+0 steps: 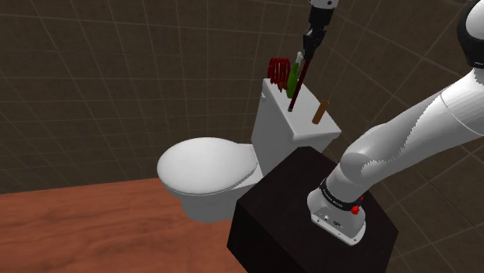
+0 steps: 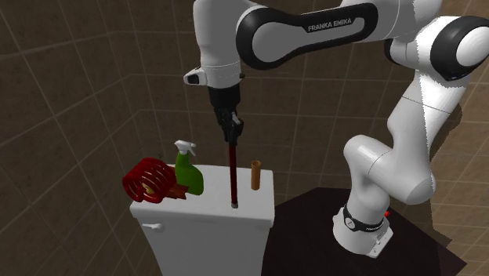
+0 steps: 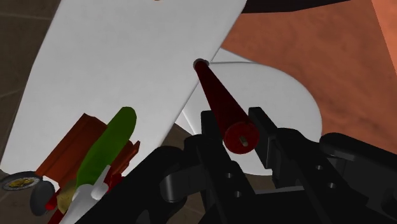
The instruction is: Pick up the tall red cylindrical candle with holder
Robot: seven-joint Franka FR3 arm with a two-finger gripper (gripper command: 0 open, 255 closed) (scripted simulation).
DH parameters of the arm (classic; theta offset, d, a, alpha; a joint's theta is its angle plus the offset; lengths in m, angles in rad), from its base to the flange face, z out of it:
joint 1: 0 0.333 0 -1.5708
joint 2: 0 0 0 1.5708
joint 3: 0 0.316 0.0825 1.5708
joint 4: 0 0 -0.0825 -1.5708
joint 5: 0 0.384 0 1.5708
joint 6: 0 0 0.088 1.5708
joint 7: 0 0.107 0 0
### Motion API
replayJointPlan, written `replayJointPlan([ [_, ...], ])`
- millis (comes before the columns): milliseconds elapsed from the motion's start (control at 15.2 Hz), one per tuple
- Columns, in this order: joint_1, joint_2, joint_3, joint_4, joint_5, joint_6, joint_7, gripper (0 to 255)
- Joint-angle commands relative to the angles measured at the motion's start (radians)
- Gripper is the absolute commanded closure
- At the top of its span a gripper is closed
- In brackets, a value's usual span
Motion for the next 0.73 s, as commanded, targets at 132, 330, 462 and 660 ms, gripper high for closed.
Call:
replayJointPlan([
  [132,0.002,0.006,0.003,0.061,0.003,-0.055,-0.004,255],
  [330,0.004,0.013,0.005,0.108,0.006,-0.096,-0.007,255],
  [462,0.005,0.02,0.005,0.141,0.008,-0.122,-0.01,255],
  [660,0.005,0.024,0.006,0.161,0.01,-0.138,-0.011,255],
])
